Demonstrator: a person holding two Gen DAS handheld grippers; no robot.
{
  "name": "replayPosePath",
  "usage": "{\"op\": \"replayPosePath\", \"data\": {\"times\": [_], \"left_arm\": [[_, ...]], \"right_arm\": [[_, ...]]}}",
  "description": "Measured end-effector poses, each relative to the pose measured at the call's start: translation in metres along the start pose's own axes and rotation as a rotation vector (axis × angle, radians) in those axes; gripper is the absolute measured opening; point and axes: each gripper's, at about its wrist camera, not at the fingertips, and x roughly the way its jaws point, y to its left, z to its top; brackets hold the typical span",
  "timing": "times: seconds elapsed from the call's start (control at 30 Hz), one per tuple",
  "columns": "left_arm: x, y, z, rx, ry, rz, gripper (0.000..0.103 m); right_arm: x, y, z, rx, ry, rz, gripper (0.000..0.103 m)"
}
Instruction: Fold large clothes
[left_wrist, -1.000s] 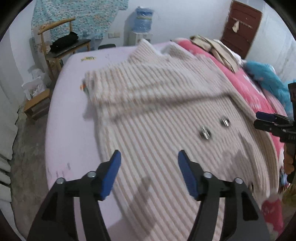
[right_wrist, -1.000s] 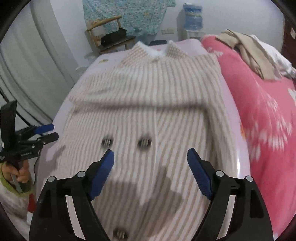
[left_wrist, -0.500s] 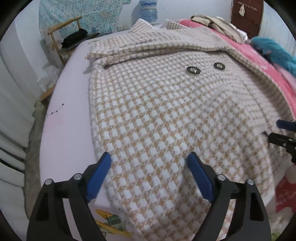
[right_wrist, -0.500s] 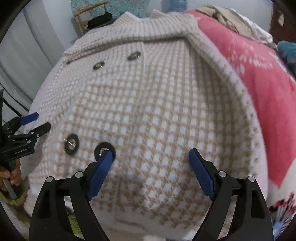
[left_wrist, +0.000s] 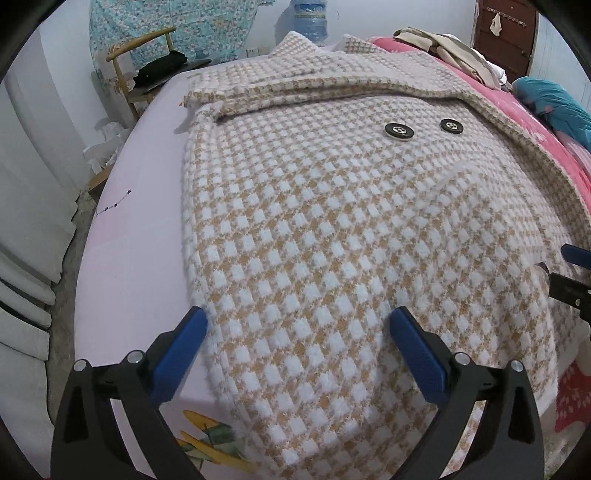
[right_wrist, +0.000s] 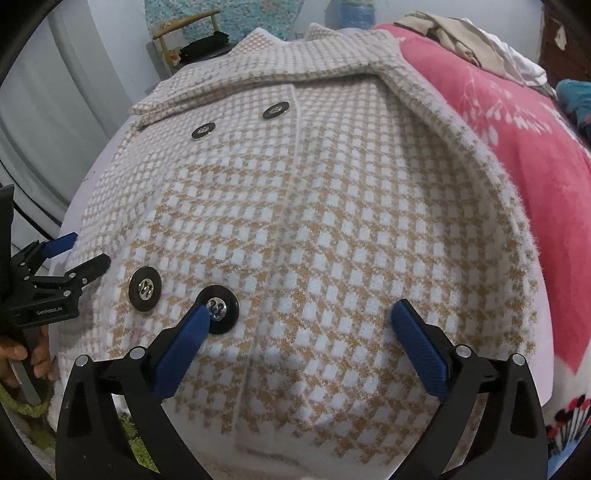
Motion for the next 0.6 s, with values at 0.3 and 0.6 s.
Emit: {"op": "replayPosePath", "data": {"times": [0.3, 0.6], "left_arm": [[0.0014, -0.0003, 0.0034, -0.001, 0.003, 0.002, 0.098], [0.0007, -0.0002, 0.0018, 0.001, 0.005, 0.002, 0.098]], "right_arm": [[-0.0005, -0.0020, -0.0022, -0.008, -0.003, -0.003, 0.095], [-0.0008, 0.0004, -0.0029, -0.007, -0.003, -0.006, 0.095]]}}
